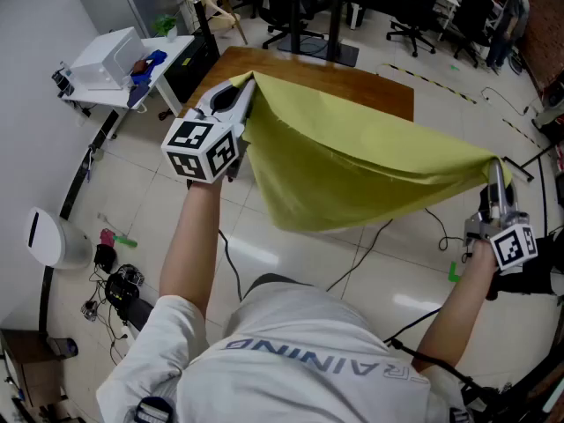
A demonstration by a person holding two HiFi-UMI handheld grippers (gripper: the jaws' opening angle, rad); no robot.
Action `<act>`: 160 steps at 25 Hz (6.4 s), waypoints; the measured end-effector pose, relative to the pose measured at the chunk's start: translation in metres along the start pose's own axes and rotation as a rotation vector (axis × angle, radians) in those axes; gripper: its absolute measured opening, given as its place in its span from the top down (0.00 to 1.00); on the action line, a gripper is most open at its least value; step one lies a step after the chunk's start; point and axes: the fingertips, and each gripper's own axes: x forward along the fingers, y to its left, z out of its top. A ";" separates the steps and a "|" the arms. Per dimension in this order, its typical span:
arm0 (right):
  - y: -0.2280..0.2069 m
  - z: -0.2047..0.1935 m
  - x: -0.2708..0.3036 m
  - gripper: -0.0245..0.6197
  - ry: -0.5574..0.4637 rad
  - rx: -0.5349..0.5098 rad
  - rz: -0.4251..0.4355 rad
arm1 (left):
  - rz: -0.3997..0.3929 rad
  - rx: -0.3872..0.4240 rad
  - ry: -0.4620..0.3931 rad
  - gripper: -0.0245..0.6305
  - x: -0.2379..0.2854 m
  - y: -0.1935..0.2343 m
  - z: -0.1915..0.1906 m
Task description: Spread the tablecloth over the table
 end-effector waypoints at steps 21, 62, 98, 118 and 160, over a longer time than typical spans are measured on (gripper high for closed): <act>-0.074 0.063 0.125 0.95 -0.188 0.005 0.046 | -0.052 0.029 -0.127 0.95 0.152 0.057 0.063; -0.370 -0.190 0.436 0.95 0.387 0.145 -0.127 | 0.044 0.009 0.277 0.95 0.531 0.164 -0.139; -0.486 -0.351 0.502 0.95 0.459 0.335 -0.241 | 0.016 -0.104 0.562 0.95 0.668 0.221 -0.335; -0.498 -0.407 0.492 0.53 0.554 0.264 -0.203 | 0.062 -0.256 0.658 0.57 0.655 0.242 -0.388; -0.373 -0.306 0.405 0.95 0.563 0.016 -0.172 | -0.080 -0.055 0.476 0.95 0.534 0.140 -0.287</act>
